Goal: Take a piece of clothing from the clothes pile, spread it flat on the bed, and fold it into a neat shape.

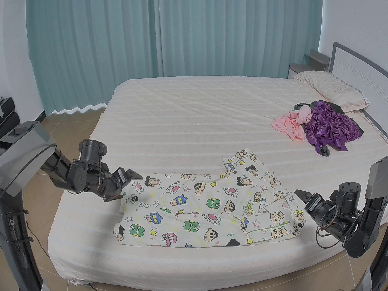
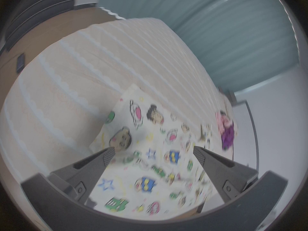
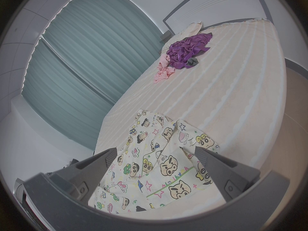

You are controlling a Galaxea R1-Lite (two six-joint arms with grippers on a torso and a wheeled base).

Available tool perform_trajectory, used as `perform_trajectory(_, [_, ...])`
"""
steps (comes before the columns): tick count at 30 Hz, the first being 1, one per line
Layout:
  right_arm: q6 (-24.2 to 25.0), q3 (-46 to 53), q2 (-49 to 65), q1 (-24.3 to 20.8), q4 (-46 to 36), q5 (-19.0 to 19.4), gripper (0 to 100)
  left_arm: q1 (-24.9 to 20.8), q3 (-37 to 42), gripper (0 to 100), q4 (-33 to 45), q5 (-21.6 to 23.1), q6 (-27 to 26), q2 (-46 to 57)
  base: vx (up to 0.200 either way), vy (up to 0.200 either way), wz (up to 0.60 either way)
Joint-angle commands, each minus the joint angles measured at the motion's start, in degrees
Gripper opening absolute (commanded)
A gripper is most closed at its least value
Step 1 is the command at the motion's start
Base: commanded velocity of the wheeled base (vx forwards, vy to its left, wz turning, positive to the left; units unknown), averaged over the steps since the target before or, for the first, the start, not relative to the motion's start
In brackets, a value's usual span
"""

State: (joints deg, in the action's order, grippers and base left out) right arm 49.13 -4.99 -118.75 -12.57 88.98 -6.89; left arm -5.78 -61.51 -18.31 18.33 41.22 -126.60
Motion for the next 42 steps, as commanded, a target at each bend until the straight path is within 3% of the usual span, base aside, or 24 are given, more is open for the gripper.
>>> perform_trajectory(1, [0.0, 0.2, -1.0, -0.2, 0.9, 0.0, 100, 3.6, 11.3, 100, -0.3, 7.6, -10.8, 5.0, 0.0, 0.0, 0.0])
perform_trajectory(6, [0.0, 0.2, -1.0, -0.2, 0.9, 0.0, 100, 3.6, 13.5, 100, -0.3, 7.6, -17.6, 4.3, 0.0, 0.0, 0.0])
perform_trajectory(10, [0.0, 0.2, -1.0, -0.3, 0.9, 0.1, 100, 4.5, 14.5, 100, -0.5, 7.7, -18.4, 4.4, 0.0, 0.0, 0.0])
perform_trajectory(20, [-0.1, 0.1, -3.1, -0.8, 0.9, 0.0, 100, 4.2, 23.0, 100, -15.9, 7.6, -22.6, 1.4, 0.0, 0.0, 0.0])
perform_trajectory(30, [-0.1, 0.2, -2.9, -1.6, 0.9, 0.0, 100, 0.6, 23.2, 100, -20.2, 7.2, -23.5, -2.5, 0.0, 0.0, 0.0])
perform_trajectory(42, [-0.1, 0.2, -2.7, -1.9, 0.9, 0.0, 100, 0.9, 22.8, 100, -23.5, 3.3, -23.2, -4.1, 0.0, 0.0, 0.0])
